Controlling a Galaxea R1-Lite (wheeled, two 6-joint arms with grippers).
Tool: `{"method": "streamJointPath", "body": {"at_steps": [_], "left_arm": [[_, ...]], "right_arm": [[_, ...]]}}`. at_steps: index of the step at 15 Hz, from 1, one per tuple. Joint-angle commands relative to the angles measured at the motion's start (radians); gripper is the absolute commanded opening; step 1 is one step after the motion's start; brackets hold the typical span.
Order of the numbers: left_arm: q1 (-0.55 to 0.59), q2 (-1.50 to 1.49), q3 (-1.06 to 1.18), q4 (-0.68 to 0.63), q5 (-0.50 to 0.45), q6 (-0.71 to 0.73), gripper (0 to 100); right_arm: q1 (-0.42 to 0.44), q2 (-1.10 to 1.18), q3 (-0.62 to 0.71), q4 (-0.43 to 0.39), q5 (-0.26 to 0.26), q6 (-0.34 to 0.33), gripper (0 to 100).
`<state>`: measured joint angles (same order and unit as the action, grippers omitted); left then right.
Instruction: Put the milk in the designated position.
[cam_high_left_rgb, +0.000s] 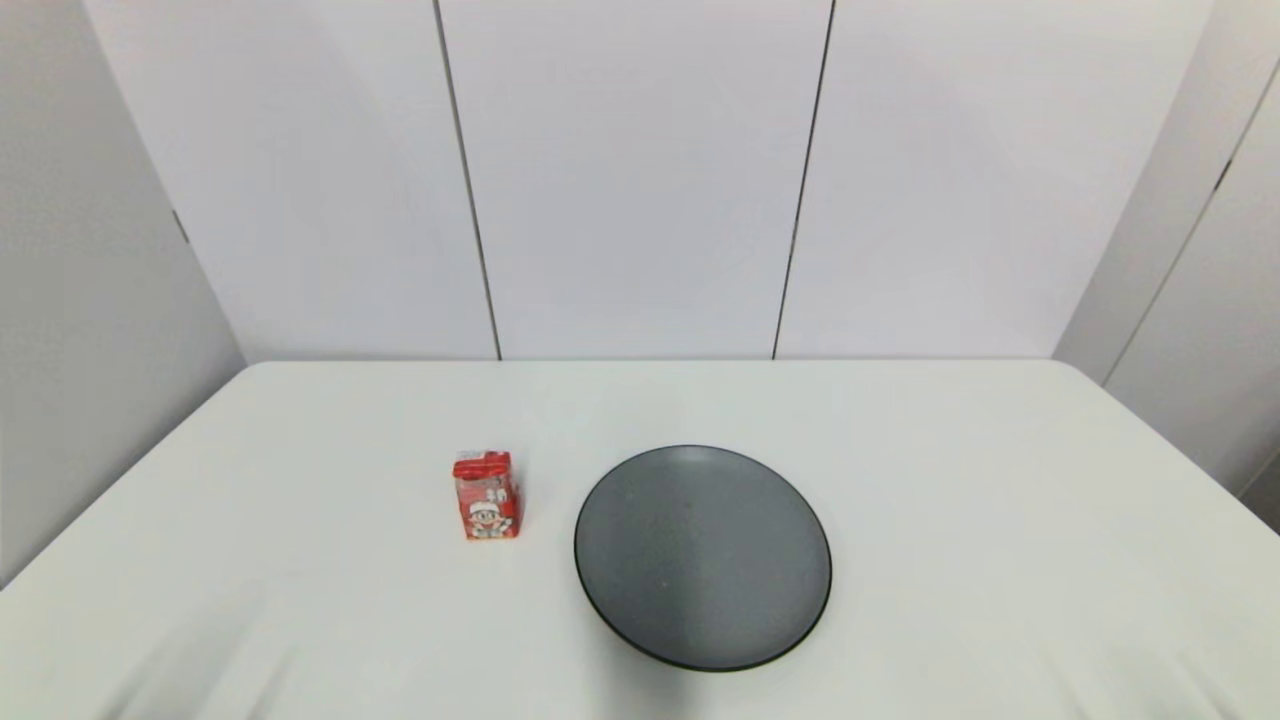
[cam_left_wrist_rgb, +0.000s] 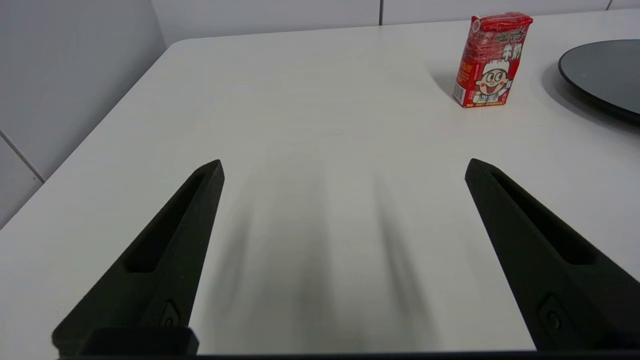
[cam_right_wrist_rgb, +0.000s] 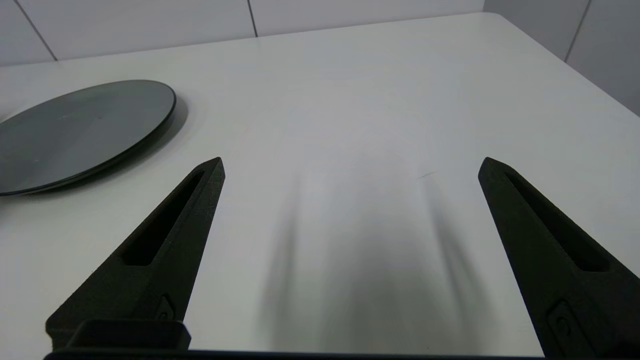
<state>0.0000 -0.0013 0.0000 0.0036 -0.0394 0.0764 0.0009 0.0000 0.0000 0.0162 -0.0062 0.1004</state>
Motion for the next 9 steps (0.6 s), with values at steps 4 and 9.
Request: {"method": "streamJointPath", "body": {"at_steps": [4,9], "left_arm": [[0.000,0.001,0.000,-0.001,-0.001,0.000,100],[0.000,0.001,0.000,-0.001,-0.001,0.000,100]], "right_arm": [[0.001,0.000,0.000,-0.001,0.000,-0.001,100],[0.001,0.000,0.000,-0.001,0.000,-0.001,100]]}}
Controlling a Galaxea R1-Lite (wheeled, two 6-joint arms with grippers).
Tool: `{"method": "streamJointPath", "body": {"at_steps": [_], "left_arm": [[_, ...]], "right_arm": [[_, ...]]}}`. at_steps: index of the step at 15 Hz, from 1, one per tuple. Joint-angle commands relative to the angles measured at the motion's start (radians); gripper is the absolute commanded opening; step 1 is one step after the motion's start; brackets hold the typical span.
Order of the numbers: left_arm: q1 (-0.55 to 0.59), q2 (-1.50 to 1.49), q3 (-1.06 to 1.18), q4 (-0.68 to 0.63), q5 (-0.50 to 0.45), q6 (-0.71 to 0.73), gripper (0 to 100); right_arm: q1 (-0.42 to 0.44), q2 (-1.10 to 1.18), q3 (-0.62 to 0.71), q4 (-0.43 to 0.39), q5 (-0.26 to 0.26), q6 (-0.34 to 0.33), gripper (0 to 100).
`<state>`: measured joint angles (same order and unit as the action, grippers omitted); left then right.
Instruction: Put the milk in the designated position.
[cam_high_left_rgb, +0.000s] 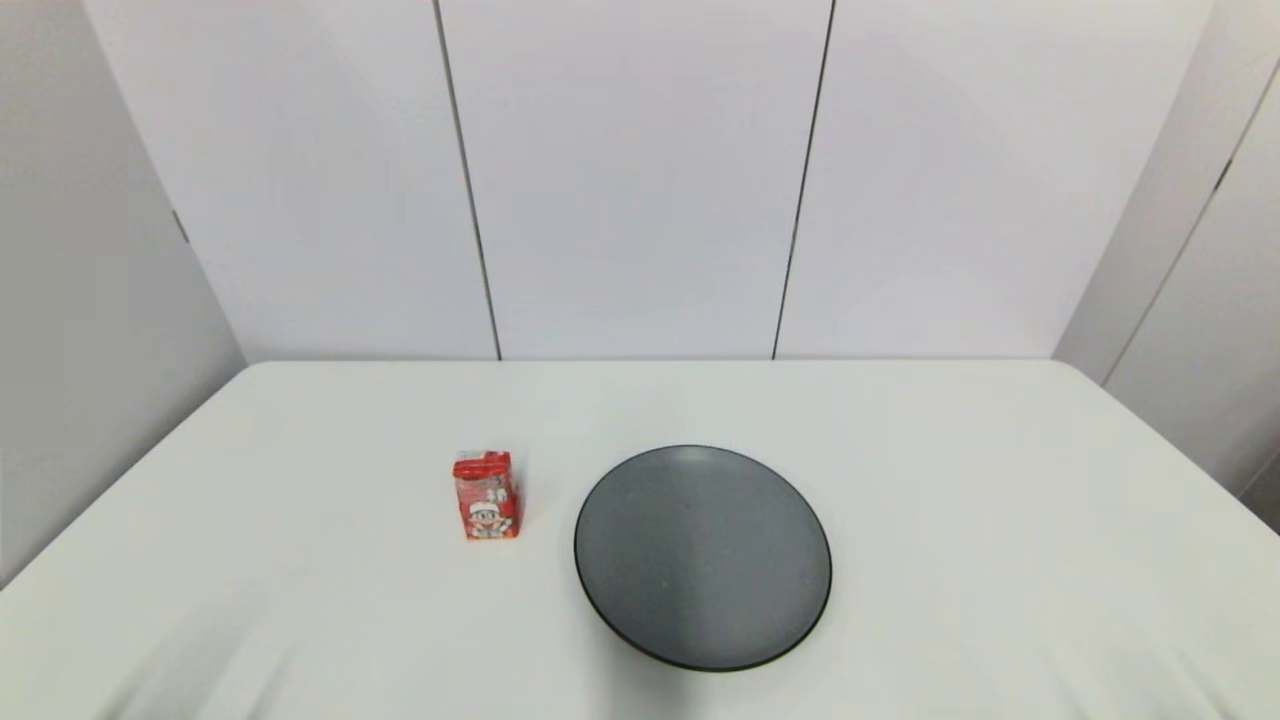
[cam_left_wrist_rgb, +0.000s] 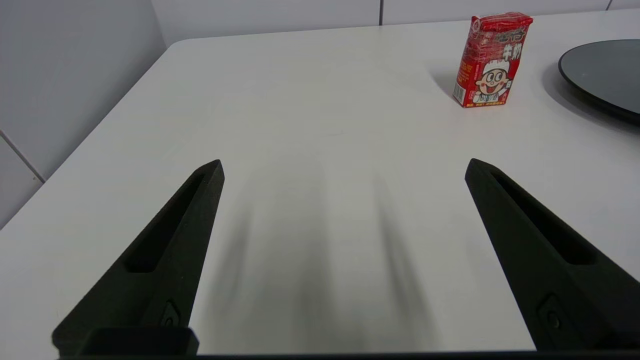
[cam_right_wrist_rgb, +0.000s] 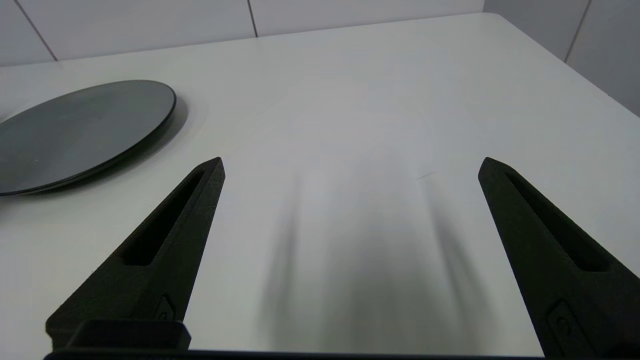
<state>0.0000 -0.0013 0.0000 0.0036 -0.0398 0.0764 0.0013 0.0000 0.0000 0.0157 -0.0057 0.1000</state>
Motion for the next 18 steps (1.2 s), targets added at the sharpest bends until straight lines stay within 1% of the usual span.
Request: {"method": "streamJointPath", "body": {"at_steps": [1,7,10,13,14,18], "left_arm": [[0.000,0.001,0.000,-0.001,0.000,0.000,100],[0.005,0.009,-0.003,0.001,0.029,-0.061,100],[0.014,0.256,-0.075,-0.044,0.029,-0.053,100],[0.002,0.498,-0.163,-0.169,0.029,-0.046,100],[-0.009,0.535,-0.169,-0.186,0.029,-0.024,100],[-0.008,0.619,-0.193,-0.188,0.029,0.077,100]], "right_arm": [[0.000,0.000,0.000,0.000,0.000,0.000,100],[0.000,0.000,0.000,0.000,0.000,0.000,100],[0.000,0.000,0.000,0.000,0.000,0.001,100],[0.000,0.000,0.000,0.000,0.000,0.001,100],[0.000,0.000,0.000,0.000,0.000,0.001,100],[0.000,0.000,0.000,0.000,0.000,0.000,100]]}}
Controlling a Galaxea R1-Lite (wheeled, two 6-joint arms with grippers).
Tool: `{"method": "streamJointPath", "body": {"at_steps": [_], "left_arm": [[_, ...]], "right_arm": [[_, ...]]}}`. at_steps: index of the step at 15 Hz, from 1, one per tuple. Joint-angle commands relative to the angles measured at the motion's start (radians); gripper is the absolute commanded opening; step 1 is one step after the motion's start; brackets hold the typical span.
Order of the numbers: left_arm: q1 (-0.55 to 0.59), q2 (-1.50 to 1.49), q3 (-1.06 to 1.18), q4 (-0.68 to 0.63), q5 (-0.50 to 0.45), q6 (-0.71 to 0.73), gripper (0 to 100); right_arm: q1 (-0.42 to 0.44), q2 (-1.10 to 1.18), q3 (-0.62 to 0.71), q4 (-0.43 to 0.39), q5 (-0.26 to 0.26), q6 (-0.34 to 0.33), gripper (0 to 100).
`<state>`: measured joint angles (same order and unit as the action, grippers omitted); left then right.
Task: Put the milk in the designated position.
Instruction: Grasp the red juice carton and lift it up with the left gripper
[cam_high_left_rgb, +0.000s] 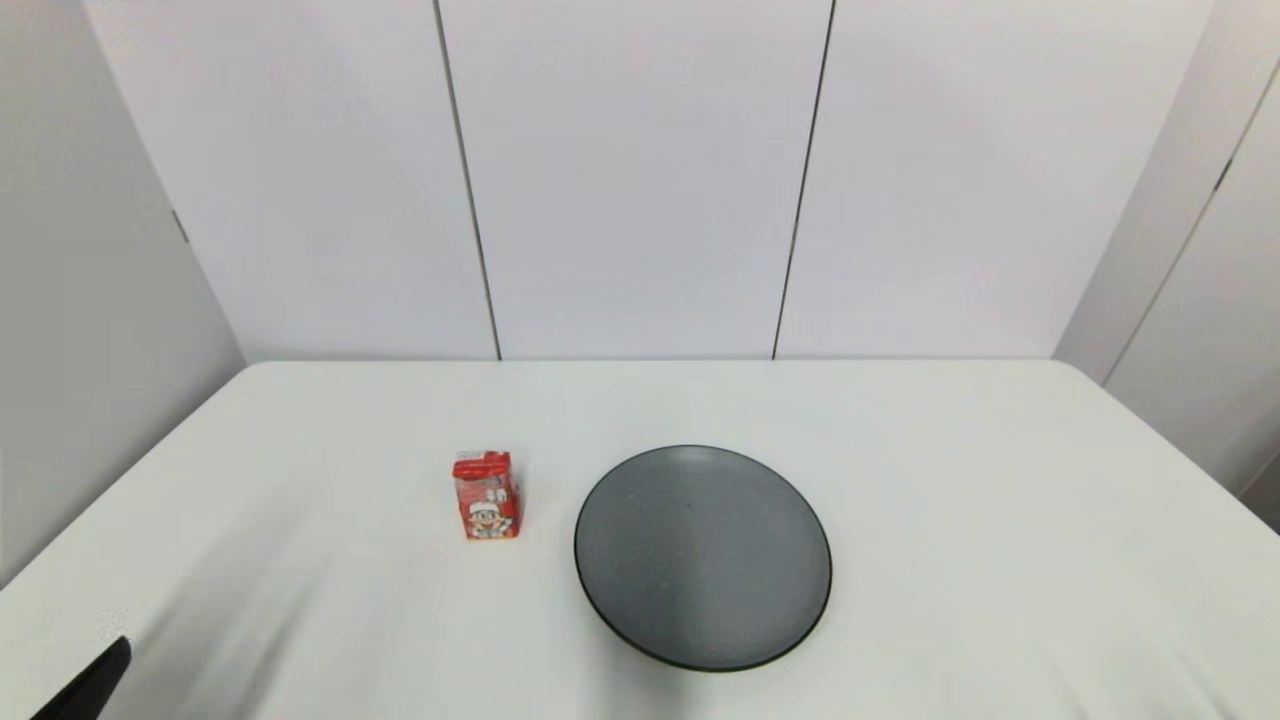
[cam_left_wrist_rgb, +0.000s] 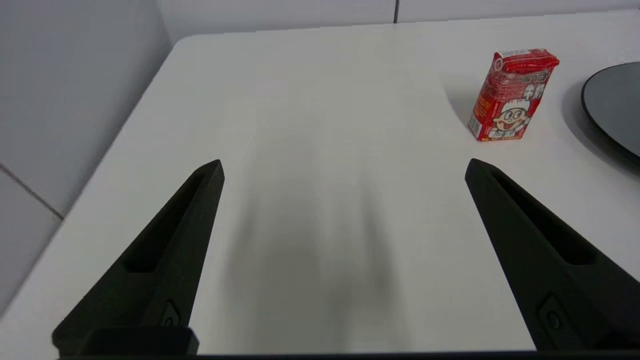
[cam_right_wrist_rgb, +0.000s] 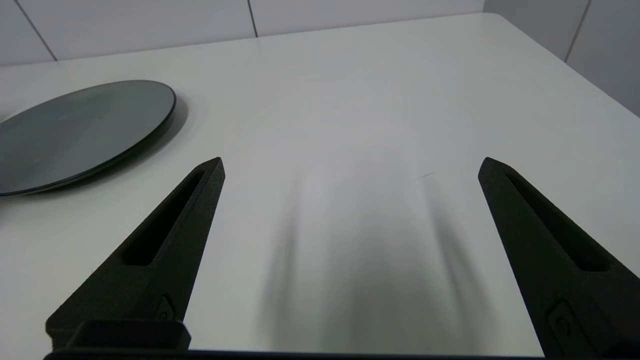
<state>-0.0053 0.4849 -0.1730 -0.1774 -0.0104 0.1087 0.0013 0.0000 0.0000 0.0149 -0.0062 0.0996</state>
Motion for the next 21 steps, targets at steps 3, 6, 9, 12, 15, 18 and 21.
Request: {"method": "streamJointPath", "body": {"at_steps": [3,6,9,12,15,18,21], "left_arm": [[-0.002,0.224,-0.042,-0.005,-0.112,0.131,100],[-0.005,0.347,-0.077,-0.011,-0.301,0.186,100],[-0.005,0.575,-0.189,-0.080,-0.462,0.295,100],[-0.005,0.822,-0.339,-0.134,-0.602,0.399,100],[-0.004,0.945,-0.388,-0.135,-0.715,0.459,100],[-0.004,1.061,-0.445,-0.135,-0.795,0.513,100],[-0.002,1.146,-0.457,-0.134,-0.826,0.579,100]], "right_arm": [[0.000,0.000,0.000,0.000,0.000,0.002,100],[0.000,0.000,0.000,0.000,0.000,0.000,100],[0.000,0.000,0.000,0.000,0.000,0.000,100],[0.000,0.000,0.000,0.000,0.000,0.002,100],[0.000,0.000,0.000,0.000,0.000,0.002,100],[0.000,0.000,0.000,0.000,0.000,0.002,100],[0.000,0.000,0.000,0.000,0.000,0.000,100]]}}
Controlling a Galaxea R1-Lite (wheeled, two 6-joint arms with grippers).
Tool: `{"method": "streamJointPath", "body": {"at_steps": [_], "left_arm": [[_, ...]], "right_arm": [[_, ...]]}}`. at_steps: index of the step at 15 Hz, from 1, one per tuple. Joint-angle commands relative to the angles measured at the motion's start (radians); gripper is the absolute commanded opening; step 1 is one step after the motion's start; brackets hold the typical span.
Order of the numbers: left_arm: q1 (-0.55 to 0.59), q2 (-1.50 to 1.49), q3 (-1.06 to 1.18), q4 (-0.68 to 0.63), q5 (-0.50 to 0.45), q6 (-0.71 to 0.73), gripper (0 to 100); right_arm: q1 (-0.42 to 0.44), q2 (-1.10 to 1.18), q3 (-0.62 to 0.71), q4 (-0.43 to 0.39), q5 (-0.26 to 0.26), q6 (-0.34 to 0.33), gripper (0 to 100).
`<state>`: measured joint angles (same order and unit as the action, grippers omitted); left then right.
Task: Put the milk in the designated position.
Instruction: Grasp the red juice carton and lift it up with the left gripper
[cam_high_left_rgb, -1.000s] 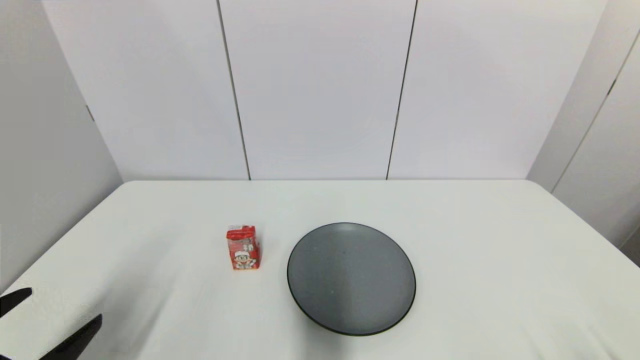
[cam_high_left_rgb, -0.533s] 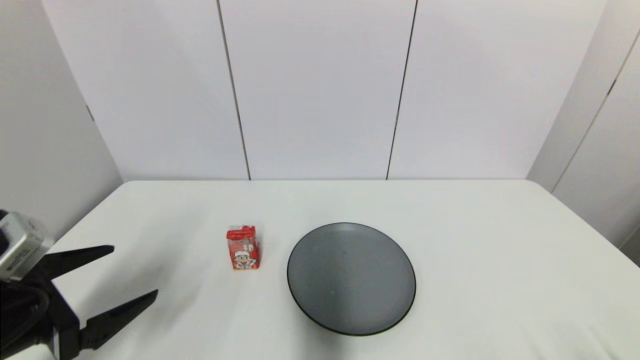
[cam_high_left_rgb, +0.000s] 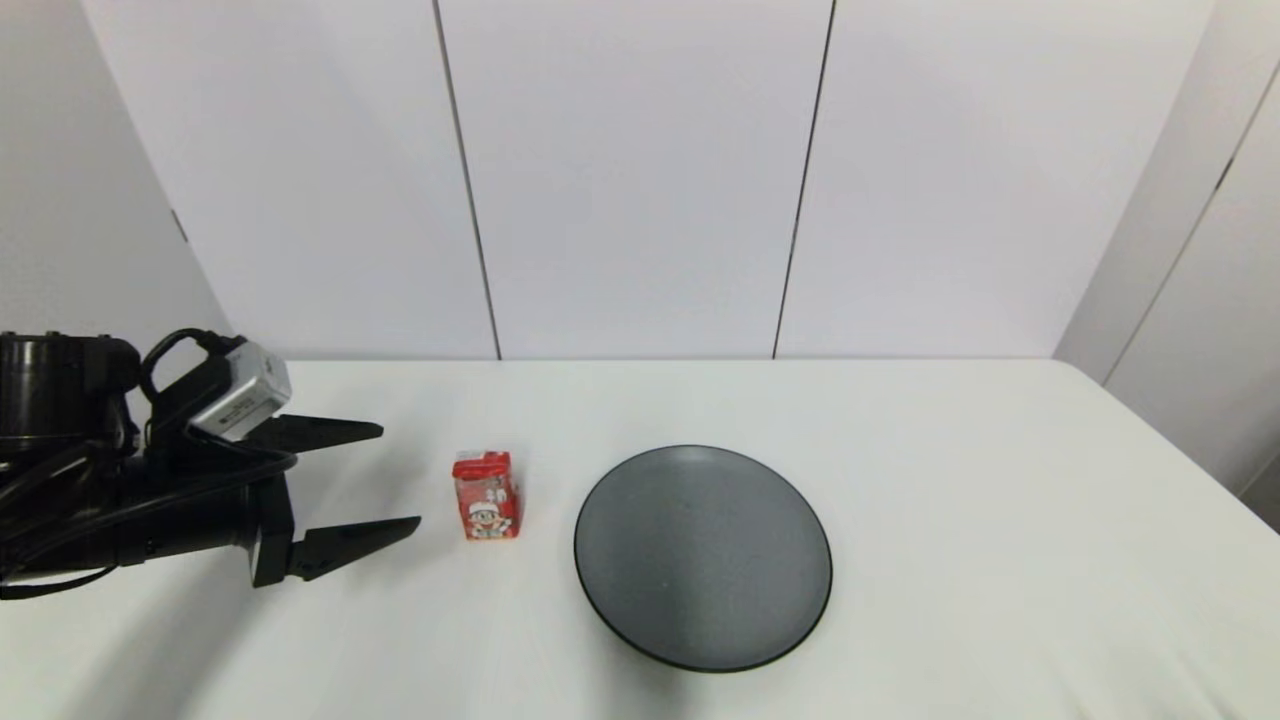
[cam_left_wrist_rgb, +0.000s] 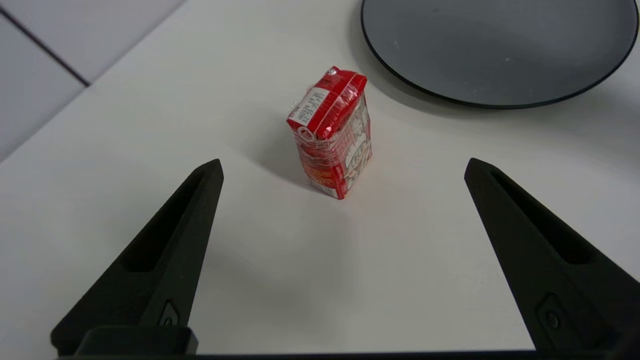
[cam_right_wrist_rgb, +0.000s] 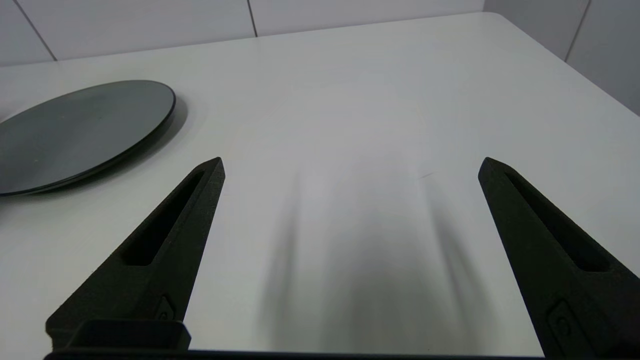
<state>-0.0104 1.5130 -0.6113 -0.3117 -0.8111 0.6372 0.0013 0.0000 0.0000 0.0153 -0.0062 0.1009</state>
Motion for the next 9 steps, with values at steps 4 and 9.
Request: {"method": "streamJointPath", "body": {"at_steps": [4,9], "left_arm": [[0.000,0.205,-0.054,-0.001,-0.026,0.059,100],[-0.011,0.320,-0.160,0.000,-0.025,0.070,100]], "right_arm": [[0.000,0.000,0.000,0.000,0.000,0.000,100],[0.000,0.000,0.000,0.000,0.000,0.000,100]]}}
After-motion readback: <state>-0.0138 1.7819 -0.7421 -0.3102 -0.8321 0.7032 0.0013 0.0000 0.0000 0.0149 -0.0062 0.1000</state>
